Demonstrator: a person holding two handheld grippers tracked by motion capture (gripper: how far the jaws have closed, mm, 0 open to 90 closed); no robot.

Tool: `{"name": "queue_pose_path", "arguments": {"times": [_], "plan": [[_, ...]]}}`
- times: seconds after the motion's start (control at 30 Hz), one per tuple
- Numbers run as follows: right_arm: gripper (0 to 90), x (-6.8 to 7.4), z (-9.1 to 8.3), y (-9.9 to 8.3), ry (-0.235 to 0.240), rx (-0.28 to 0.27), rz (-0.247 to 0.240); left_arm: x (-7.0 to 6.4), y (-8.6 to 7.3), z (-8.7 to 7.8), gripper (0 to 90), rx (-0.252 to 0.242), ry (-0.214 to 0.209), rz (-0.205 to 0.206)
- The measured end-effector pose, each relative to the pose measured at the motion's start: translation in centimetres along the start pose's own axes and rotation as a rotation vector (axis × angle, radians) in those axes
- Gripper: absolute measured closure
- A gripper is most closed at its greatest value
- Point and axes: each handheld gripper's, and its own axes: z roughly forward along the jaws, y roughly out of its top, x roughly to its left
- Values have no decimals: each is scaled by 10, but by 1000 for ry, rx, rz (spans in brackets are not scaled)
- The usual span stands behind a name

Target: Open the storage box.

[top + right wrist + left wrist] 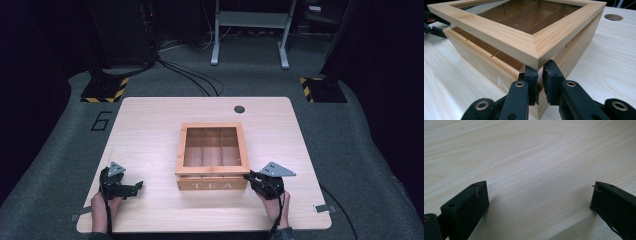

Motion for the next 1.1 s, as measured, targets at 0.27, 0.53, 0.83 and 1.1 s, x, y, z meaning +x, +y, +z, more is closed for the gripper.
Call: {"name": "queue_pose_path", "arguments": {"times": [0.27, 0.53, 0.83, 1.1], "plan": [[799, 5, -12, -9, -7, 31, -7, 0, 0, 0, 13, 0, 0, 0], [661, 4, -18, -37, -52, 95, 13, 0, 0, 0, 13, 0, 0, 1], [305, -17, -24, -68, -250, 215, 43, 0, 0, 0, 14, 0, 0, 1], [121, -36, -26, -69, -274, 257, 85, 0, 0, -1, 13, 6, 3, 9]]}}
